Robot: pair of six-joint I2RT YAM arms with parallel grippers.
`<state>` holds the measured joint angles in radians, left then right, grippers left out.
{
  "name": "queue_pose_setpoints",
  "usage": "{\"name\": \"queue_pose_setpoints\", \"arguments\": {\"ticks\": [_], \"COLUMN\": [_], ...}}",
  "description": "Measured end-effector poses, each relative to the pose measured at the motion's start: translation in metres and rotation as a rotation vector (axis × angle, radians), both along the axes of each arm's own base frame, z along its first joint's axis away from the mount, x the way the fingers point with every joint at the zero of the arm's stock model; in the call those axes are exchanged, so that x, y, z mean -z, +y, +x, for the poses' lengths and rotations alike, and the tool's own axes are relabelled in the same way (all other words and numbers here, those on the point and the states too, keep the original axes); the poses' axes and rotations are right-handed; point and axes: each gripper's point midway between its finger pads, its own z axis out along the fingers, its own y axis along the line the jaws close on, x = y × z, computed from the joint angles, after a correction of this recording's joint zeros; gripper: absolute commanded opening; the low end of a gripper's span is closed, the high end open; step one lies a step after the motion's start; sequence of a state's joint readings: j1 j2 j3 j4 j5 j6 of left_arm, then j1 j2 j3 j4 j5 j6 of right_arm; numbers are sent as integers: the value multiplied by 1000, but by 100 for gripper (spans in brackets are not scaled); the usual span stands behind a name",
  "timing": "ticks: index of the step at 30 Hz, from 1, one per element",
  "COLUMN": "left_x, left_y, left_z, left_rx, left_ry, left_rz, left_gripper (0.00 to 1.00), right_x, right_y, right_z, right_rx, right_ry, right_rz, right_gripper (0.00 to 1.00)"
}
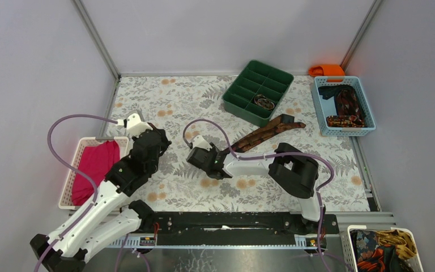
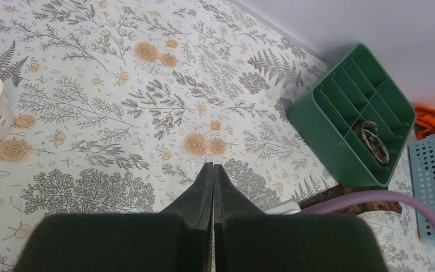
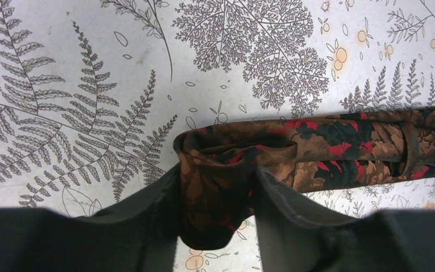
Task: Roll the ties
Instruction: Roll the tie at the center of the board.
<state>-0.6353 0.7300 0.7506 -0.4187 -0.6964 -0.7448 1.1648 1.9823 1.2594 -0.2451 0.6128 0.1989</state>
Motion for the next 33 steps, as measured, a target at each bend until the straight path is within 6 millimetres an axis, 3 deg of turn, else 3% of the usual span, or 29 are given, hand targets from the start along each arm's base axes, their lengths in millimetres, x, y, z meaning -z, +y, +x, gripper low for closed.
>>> {"name": "queue_pose_setpoints", "arguments": {"ticks": [4,11,23,33], "left_x": [7,11,20,23], "left_y": [-1,-1,-1,-3], "left_z": [1,1,4,5], "left_rx": [2,-2,-8,-2], "left_ry": [15,25,53,62], "left_rz": [9,16,36,41], "left_gripper": [0,0,0,0], "right_x": [0,-1,-11,-14], "right_y": [2,15,75,66], "right_z": [5,2,-48,-41], "right_rx": [12,-16,-175,-151], "right_ry": [27,86,423,653], "right_rz": [28,101,466,757], "right_gripper": [40,36,34,33]}}
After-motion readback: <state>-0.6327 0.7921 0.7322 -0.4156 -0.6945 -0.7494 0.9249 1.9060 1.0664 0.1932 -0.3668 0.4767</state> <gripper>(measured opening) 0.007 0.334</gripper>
